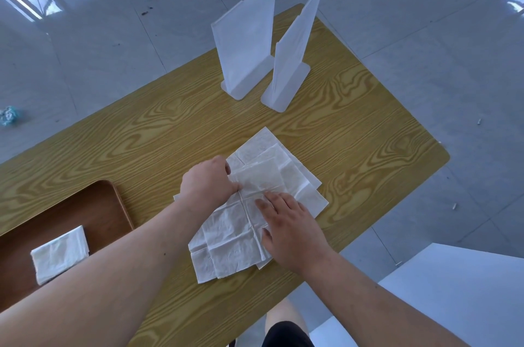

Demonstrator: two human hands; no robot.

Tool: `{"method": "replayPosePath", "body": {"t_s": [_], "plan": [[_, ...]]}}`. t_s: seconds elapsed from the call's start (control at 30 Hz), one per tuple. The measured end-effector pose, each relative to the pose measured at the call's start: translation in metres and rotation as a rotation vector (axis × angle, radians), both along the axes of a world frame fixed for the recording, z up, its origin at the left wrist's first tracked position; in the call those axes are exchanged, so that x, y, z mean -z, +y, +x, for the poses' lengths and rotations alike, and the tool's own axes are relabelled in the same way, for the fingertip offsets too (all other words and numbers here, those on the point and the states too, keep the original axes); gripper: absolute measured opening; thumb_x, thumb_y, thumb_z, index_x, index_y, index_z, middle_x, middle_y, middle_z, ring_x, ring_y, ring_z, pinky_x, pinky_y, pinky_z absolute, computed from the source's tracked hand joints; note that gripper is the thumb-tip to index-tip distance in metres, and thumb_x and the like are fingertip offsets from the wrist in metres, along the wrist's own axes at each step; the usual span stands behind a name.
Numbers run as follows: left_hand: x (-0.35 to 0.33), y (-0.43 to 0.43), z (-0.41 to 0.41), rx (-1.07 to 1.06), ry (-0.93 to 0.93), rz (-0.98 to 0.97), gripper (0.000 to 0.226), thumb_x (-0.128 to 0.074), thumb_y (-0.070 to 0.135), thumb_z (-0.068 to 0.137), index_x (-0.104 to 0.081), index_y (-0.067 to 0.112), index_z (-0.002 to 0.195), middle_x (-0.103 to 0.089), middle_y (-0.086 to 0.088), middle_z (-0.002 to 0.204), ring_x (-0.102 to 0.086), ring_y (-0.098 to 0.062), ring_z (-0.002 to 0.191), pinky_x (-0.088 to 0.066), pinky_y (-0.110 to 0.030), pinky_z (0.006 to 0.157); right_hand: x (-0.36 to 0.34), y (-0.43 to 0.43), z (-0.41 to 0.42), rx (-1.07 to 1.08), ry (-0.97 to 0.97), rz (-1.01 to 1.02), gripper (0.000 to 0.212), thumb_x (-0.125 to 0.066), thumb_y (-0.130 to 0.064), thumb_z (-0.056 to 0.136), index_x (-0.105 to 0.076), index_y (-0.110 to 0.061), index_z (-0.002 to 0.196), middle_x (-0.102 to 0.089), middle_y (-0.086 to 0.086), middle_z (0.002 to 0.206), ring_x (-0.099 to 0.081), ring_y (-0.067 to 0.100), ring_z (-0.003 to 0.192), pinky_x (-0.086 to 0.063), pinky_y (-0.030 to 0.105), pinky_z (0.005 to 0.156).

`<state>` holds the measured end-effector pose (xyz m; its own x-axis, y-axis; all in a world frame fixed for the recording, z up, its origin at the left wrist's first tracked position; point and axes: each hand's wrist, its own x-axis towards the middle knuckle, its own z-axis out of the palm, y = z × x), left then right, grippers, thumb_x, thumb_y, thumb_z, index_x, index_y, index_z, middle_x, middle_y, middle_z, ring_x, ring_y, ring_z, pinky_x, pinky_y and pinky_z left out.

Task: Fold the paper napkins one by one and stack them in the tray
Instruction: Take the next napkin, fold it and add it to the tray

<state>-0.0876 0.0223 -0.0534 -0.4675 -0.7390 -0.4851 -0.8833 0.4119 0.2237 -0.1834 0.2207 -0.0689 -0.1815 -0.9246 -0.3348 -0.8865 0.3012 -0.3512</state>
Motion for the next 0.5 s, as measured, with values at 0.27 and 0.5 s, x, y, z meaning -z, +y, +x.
{"method": "replayPosePath", "body": {"t_s": [0.27,0.5], "plan": [[0.004,-0.001,0.003,0.081,0.006,0.029,0.019,-0.071,0.042,0.084,-0.059,0.031,0.074,-0.061,0.013,0.085,-0.058,-0.015,0.083,-0.039,-0.031,0.062,0.005,0.004,0.002,-0.023,0.049,-0.034,0.060,-0.049,-0.044,0.099,-0.042,-0.018,0.152,-0.042,0.013,0.160,-0.039,0.033,0.147,-0.037,0.046,0.118],[0.004,-0.002,0.009,0.107,0.037,0.026,0.020,-0.069,0.049,0.086,-0.061,0.034,0.076,-0.064,0.013,0.090,-0.056,-0.015,0.095,-0.045,-0.036,0.077,0.014,0.015,0.007,-0.056,0.115,-0.093,0.058,-0.053,-0.048,0.098,-0.052,-0.017,0.146,-0.044,0.017,0.159,-0.044,0.037,0.144,-0.042,0.048,0.115]]}}
